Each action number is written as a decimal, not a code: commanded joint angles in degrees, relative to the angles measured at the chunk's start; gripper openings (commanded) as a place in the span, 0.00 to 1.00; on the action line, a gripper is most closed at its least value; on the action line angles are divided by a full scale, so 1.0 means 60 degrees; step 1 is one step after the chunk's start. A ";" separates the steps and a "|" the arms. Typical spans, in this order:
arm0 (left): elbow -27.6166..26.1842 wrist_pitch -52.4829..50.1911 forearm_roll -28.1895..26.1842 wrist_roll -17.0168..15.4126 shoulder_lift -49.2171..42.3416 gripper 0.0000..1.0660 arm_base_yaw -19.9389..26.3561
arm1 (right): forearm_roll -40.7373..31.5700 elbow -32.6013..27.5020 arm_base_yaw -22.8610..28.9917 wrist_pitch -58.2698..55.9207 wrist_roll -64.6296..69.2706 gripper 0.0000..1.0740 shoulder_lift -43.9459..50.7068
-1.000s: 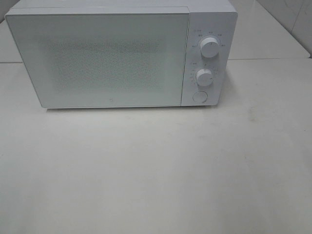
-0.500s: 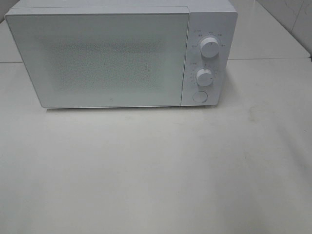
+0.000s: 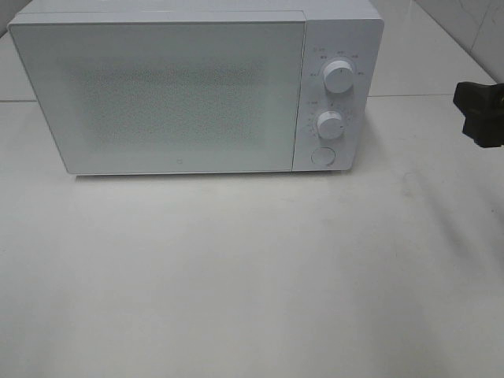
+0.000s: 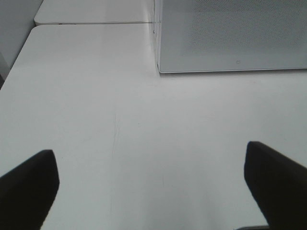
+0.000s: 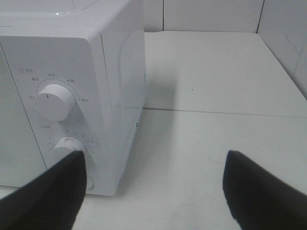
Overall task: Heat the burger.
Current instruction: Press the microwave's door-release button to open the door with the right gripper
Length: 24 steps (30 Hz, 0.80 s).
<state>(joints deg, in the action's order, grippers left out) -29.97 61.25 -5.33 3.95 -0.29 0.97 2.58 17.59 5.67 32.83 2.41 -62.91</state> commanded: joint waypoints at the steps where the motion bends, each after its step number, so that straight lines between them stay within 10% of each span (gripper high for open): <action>1: 0.0010 0.0038 0.0019 -0.0029 -0.0134 0.93 0.0029 | -0.0325 -0.0325 0.0029 0.1881 -0.0659 0.71 -0.0859; 24: 0.0010 0.0038 0.0019 -0.0029 -0.0134 0.93 0.0029 | -0.5882 -0.0315 0.4488 0.5930 -0.2636 0.71 -0.5004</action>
<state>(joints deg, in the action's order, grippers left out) -29.97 61.25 -5.33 3.95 -0.29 0.97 -31.34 14.95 31.80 67.32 -12.32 -92.93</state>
